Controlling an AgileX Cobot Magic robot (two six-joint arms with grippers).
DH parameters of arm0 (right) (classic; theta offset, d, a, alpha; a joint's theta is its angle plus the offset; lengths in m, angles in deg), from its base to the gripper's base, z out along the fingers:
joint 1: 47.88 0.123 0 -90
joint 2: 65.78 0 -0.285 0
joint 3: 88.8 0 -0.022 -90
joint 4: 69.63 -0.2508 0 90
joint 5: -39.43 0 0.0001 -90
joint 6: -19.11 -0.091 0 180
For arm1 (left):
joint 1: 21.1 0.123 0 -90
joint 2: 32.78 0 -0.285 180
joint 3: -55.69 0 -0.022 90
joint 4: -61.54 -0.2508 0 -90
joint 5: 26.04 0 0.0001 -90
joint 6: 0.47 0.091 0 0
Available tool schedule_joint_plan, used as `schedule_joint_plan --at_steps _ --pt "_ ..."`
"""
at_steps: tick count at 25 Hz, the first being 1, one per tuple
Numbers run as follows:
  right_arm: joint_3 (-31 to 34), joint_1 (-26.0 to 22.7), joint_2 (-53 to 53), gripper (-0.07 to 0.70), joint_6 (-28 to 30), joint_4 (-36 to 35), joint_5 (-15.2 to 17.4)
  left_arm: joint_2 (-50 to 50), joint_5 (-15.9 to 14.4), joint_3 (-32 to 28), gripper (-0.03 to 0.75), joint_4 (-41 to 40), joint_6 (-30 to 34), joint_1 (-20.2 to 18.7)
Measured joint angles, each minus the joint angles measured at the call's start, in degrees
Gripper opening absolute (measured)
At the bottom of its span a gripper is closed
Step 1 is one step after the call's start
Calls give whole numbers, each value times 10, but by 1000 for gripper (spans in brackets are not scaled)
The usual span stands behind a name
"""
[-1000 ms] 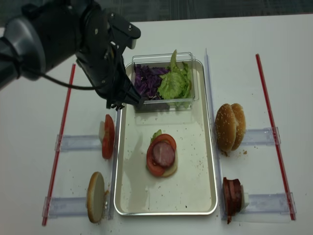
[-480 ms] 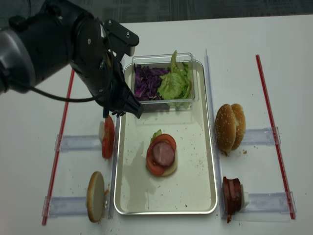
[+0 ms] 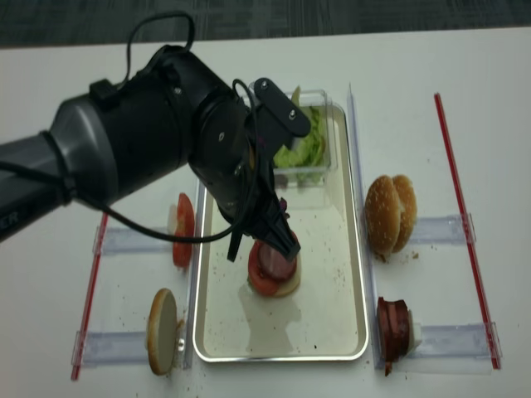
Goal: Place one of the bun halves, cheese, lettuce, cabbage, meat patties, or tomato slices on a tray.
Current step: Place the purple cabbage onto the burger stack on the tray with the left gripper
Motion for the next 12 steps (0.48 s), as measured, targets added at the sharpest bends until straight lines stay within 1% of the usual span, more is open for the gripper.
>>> schedule_joint_plan --at_steps 4,12 --pt "0 0 0 669 0 0 0 21 8 0 -10 0 0 -14" --pt "0 0 0 669 3 0 0 57 22 0 -10 0 0 -16"
